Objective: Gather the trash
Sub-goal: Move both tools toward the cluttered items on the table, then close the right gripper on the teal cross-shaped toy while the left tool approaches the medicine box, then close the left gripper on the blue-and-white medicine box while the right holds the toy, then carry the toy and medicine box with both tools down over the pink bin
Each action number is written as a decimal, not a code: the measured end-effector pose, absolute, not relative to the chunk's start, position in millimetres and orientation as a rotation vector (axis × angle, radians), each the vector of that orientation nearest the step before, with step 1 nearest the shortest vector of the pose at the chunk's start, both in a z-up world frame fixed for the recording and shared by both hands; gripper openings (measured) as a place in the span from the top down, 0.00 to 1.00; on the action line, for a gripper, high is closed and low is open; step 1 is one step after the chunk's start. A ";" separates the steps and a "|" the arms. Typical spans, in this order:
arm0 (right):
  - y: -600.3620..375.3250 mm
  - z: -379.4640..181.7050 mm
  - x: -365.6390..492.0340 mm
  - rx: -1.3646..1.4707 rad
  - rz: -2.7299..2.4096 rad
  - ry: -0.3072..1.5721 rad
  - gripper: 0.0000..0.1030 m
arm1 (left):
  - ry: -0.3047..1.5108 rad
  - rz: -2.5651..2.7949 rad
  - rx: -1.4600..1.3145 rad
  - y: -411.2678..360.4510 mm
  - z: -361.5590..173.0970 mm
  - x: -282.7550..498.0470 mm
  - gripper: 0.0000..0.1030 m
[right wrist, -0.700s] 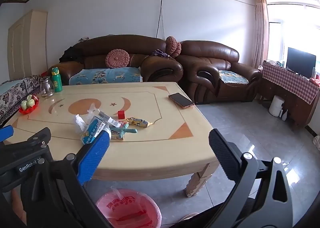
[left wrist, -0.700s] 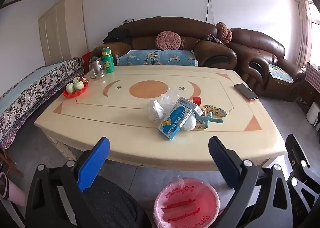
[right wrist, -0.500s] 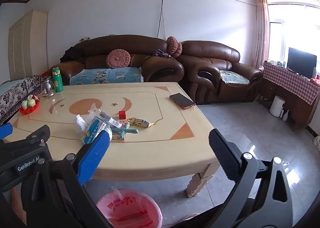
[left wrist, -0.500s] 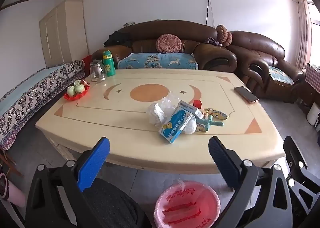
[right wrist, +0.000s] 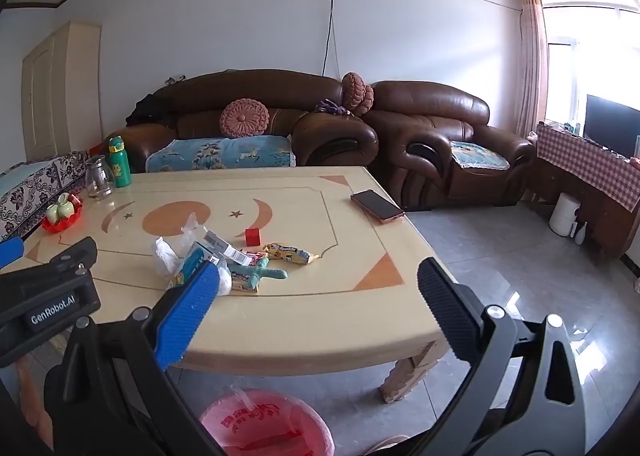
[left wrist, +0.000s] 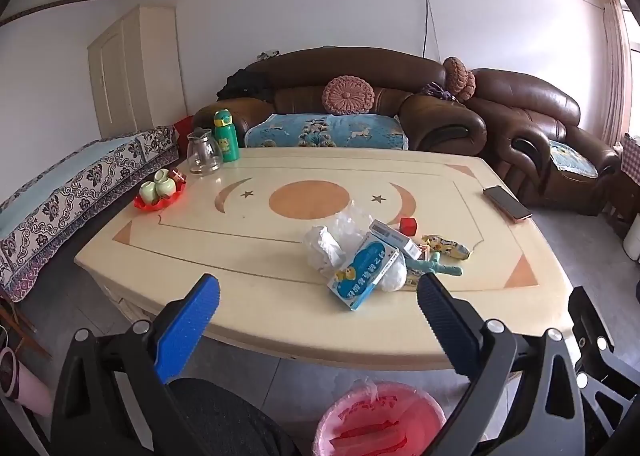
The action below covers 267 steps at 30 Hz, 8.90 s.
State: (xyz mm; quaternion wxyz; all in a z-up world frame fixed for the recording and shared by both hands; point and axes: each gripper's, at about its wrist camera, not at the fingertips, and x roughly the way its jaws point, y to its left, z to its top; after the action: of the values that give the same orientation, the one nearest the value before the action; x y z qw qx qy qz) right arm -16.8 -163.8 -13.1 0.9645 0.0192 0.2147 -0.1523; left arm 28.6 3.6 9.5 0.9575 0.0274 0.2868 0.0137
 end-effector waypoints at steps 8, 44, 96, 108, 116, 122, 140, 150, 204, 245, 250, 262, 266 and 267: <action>-163.1 -15.3 -7.7 0.033 -0.293 0.445 0.06 | 0.599 0.026 0.062 4.8 6.8 43.7 0.06; -173.2 -26.9 53.0 0.013 -0.233 0.473 0.06 | 0.645 0.034 0.101 -5.0 -12.1 96.3 0.06; -202.7 -152.3 223.2 -0.358 0.558 0.831 0.17 | 0.869 -0.713 0.338 -29.3 -128.6 248.9 0.06; -198.7 -169.8 245.0 -0.493 0.655 0.938 0.57 | 0.929 -0.859 0.382 -45.3 -152.6 261.8 0.06; -201.7 -172.4 251.2 -0.478 0.681 0.949 0.58 | 0.942 -0.858 0.343 -39.0 -152.9 273.7 0.06; -197.8 -178.2 251.6 -0.491 0.684 0.955 0.66 | 0.979 -0.856 0.379 -45.1 -168.7 273.6 0.06; -189.6 -179.4 253.2 -0.489 0.672 0.968 0.83 | 1.020 -0.791 0.352 -33.5 -174.0 284.0 0.32; -187.8 -170.7 248.3 -0.494 0.599 0.927 0.84 | 1.019 -0.756 0.327 -28.9 -170.4 284.2 0.40; -157.6 -72.1 84.8 -0.383 0.251 0.723 0.85 | 0.745 -0.590 0.258 16.1 -45.9 118.6 0.39; -147.9 -108.1 -58.4 -0.220 0.163 0.835 0.85 | 0.871 -0.618 0.233 8.4 -102.4 -4.0 0.39; -149.9 -120.2 -57.7 -0.218 0.161 0.865 0.85 | 0.909 -0.619 0.232 5.7 -119.1 -1.1 0.39; -148.0 -161.6 -49.8 -0.179 0.189 0.970 0.85 | 1.022 -0.632 0.212 0.0 -160.0 17.2 0.39; -147.7 -172.4 -44.7 -0.163 0.192 1.008 0.85 | 1.057 -0.630 0.208 -2.5 -174.7 21.8 0.39; -147.3 -175.1 -43.8 -0.164 0.193 1.015 0.85 | 1.065 -0.626 0.209 -2.7 -178.4 23.5 0.39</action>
State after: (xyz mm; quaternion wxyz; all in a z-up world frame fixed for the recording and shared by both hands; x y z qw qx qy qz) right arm -43.8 -147.3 -175.1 0.8664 -0.0785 0.4845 0.0921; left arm 23.5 -2.7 -178.4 0.8101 0.0979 0.4982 -0.2931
